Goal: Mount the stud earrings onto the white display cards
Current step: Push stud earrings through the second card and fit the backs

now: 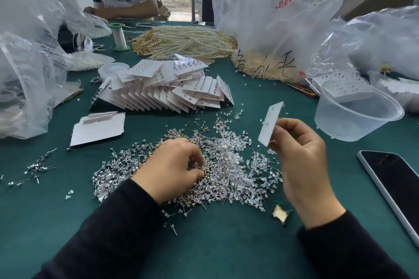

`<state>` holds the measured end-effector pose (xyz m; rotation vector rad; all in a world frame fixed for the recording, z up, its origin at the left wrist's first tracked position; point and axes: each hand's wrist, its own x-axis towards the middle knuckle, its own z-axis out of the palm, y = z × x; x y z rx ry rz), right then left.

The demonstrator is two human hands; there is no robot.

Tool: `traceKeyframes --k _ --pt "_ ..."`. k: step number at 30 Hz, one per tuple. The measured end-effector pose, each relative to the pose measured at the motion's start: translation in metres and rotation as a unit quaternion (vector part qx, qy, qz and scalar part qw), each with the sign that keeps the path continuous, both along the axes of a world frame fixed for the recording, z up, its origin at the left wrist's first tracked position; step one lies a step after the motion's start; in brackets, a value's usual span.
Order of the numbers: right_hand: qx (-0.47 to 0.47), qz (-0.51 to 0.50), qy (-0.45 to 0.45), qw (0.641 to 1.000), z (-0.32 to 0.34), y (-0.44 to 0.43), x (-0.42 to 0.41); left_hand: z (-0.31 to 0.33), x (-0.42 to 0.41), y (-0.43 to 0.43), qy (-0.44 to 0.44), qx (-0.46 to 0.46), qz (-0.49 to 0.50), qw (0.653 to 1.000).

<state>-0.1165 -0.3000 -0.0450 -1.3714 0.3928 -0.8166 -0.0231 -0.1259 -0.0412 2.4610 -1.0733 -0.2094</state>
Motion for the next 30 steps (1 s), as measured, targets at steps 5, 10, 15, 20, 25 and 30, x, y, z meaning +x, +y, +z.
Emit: traceKeyframes --k 5,10,15,20,25,30 --pt "0.058 0.07 0.013 0.996 -0.001 0.004 -0.001 -0.001 0.001 -0.002 0.008 -0.056 0.028 0.998" --pt "0.17 0.15 0.003 0.974 0.003 0.005 -0.001 0.004 0.004 0.001 0.076 -0.153 0.078 0.982" --pt "0.198 0.188 0.003 0.962 0.006 0.004 -0.001 0.007 0.007 0.004 0.146 -0.161 0.064 0.974" --pt "0.243 0.195 -0.009 0.95 0.008 0.004 -0.001 0.011 0.006 0.006 0.191 -0.203 0.049 0.959" --pt "0.307 0.259 -0.013 0.916 0.009 0.013 -0.001 0.019 -0.012 -0.004 0.186 -0.391 -0.004 0.902" --pt "0.321 0.339 -0.014 0.884 0.005 0.029 -0.001 0.015 -0.025 -0.013 0.115 -0.463 0.014 0.879"
